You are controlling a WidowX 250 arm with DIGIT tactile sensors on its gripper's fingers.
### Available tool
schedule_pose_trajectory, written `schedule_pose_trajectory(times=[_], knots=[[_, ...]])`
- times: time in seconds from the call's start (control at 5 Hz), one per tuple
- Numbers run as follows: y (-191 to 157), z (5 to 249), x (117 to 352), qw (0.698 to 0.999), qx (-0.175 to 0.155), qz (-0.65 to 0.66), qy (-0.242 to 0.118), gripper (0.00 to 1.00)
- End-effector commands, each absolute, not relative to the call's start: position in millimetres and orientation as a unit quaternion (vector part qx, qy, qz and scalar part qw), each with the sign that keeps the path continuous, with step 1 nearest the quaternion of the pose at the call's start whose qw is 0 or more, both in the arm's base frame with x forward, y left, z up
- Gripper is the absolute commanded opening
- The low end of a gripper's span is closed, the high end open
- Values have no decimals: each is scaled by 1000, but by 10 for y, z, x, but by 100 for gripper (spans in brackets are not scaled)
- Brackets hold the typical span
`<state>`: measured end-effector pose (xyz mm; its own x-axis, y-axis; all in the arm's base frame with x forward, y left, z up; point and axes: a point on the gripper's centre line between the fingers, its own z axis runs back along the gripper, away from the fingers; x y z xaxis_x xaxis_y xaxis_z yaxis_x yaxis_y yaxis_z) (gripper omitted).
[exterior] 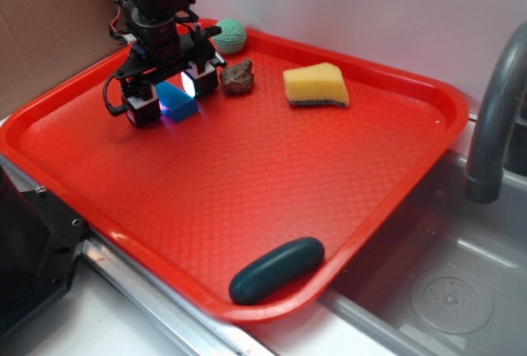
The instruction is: Grab the blue block.
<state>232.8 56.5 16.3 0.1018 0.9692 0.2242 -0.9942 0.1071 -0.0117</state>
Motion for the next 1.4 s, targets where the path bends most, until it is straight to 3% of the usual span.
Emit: schedule_pose_trajectory(times=[0.0,0.2,0.4,0.6,0.8,1.0,1.2], knots=[[651,278,2259,739,61,665,-92,0],[599,621,2366,821,103,562,-26,0],[394,1113,2337,889,58,455,-4,0],[184,1434,2281,938,66,339,9,0],[181,1719,2099,976,1,219,-13,0],[259,1906,1974,989,-26,139,-32,0],[309,1907,1907,984,-44,168,-43,0]])
